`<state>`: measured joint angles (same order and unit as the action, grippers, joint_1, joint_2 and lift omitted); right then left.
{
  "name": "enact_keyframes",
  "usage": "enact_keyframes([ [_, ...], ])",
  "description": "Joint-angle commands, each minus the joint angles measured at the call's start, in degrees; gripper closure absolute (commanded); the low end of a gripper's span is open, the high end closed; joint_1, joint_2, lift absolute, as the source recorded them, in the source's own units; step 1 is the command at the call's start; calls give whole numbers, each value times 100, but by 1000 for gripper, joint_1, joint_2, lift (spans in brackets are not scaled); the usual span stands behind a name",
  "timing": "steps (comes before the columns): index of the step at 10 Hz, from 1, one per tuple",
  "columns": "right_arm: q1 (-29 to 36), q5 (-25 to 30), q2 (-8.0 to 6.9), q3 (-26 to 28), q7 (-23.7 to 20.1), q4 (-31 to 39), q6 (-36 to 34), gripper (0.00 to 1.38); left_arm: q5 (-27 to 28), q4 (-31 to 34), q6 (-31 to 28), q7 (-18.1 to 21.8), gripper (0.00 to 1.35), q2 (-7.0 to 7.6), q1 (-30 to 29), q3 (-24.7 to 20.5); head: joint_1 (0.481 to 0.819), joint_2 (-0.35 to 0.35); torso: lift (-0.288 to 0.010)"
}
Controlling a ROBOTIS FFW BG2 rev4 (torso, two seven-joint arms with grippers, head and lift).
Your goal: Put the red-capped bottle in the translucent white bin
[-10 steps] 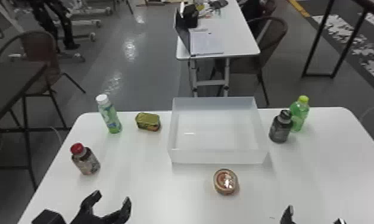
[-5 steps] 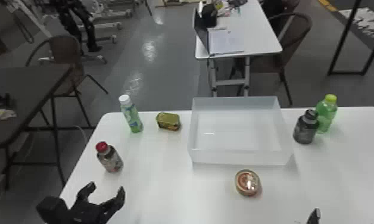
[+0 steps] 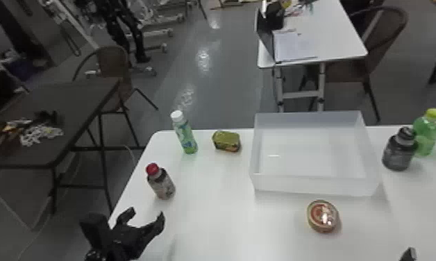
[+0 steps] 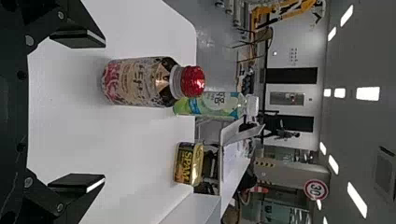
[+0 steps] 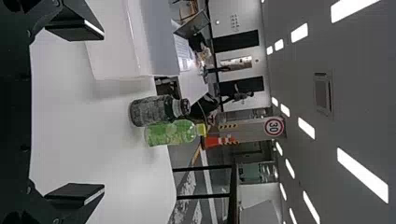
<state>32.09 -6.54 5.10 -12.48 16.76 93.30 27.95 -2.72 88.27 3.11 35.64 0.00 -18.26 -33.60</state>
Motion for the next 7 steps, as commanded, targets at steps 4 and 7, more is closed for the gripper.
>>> enact_keyframes([
  [4,-63,-40,-44,0,-85,-66,0,142,518,-1251,58,286,265,290,1053,-103,695,325,-35],
  [7,-72,-84,-70,0,-146,-101,0,142,905,-1673,6,330,259,607,1554,-200,695,327,-35],
])
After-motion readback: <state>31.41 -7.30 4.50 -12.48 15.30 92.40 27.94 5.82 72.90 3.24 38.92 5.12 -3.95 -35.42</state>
